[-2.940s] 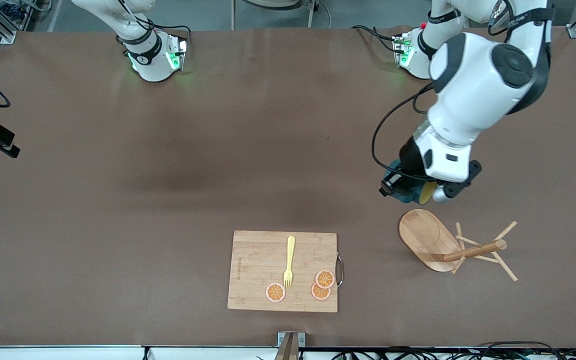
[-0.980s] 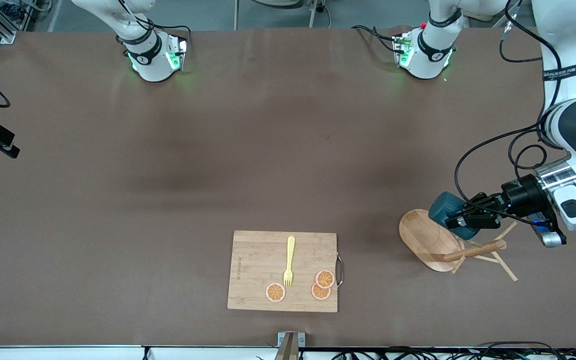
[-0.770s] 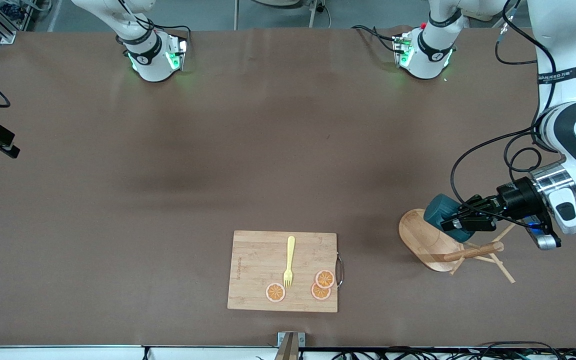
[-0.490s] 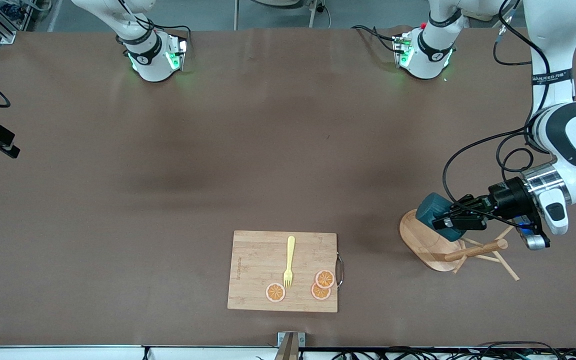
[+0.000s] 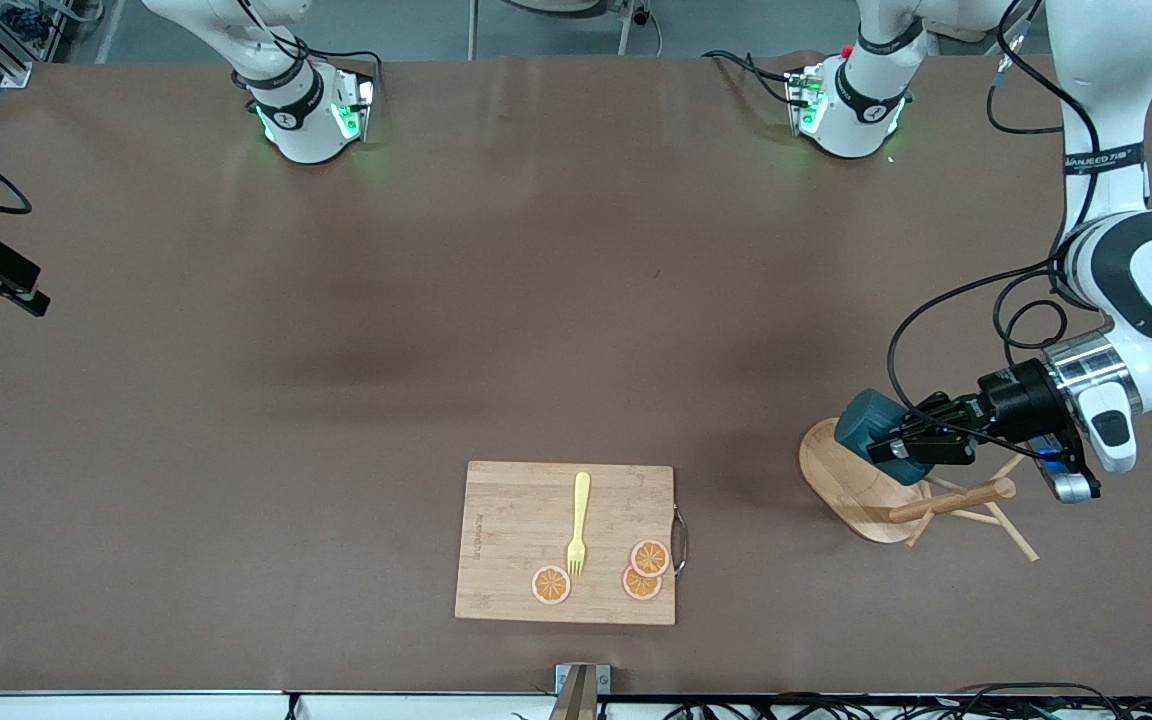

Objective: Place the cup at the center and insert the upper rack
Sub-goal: 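Hang the mug handle onto a mug tree peg with the left gripper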

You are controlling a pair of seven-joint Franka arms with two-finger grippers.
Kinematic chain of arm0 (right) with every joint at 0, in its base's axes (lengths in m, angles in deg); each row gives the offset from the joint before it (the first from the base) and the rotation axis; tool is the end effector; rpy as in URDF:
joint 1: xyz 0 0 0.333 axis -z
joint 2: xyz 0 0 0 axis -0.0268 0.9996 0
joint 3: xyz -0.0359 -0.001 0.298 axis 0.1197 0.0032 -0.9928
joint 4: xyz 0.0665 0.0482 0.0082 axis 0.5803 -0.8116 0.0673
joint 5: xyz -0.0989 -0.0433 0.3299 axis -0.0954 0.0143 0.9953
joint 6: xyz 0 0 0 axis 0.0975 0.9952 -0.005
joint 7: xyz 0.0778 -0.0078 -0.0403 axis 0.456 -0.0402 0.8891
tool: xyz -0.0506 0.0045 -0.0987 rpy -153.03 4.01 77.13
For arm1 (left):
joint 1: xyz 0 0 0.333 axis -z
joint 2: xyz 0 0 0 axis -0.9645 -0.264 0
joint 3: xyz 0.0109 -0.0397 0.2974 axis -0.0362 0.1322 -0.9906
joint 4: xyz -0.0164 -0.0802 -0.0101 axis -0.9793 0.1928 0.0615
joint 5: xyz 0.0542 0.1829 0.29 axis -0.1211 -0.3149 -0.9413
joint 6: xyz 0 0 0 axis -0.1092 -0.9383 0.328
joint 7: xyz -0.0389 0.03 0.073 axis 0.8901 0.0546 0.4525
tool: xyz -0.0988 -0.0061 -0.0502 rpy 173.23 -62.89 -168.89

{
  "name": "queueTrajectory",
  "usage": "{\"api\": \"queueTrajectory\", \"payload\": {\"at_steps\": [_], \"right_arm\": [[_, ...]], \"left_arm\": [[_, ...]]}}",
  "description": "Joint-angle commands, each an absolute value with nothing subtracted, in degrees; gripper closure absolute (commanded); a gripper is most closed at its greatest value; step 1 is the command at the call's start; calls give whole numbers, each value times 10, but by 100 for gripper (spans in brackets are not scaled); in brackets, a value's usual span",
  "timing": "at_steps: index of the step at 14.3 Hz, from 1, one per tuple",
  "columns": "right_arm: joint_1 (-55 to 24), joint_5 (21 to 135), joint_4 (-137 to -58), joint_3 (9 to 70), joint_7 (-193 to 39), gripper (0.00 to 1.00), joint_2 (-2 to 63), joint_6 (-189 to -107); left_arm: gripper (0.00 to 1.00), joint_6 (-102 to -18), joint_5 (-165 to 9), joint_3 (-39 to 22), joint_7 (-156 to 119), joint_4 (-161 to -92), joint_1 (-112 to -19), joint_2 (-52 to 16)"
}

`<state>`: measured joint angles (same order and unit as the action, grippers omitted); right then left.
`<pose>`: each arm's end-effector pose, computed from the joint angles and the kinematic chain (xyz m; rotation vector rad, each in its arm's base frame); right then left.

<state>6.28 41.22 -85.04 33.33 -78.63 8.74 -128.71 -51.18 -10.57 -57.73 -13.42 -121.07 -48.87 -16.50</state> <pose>0.5276 -0.0358 0.6219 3.1269 -0.0177 0.1996 0.6270 -0.0661 0.4236 1.9609 0.8250 -0.1638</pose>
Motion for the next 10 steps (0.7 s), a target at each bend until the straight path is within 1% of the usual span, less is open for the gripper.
{"api": "queueTrajectory", "payload": {"at_steps": [1, 7, 10], "right_arm": [[59, 402, -863, 335, -782, 0, 78, -1295], [58, 402, -870, 335, -782, 0, 80, -1301], [58, 400, -895, 335, -781, 0, 76, -1316]], "left_arm": [[100, -512, -81, -579, -162, -1199, -490, -184], [100, -511, -86, -580, -169, -1176, -515, -202], [100, -511, -86, -580, -190, -1170, -524, -212]]}}
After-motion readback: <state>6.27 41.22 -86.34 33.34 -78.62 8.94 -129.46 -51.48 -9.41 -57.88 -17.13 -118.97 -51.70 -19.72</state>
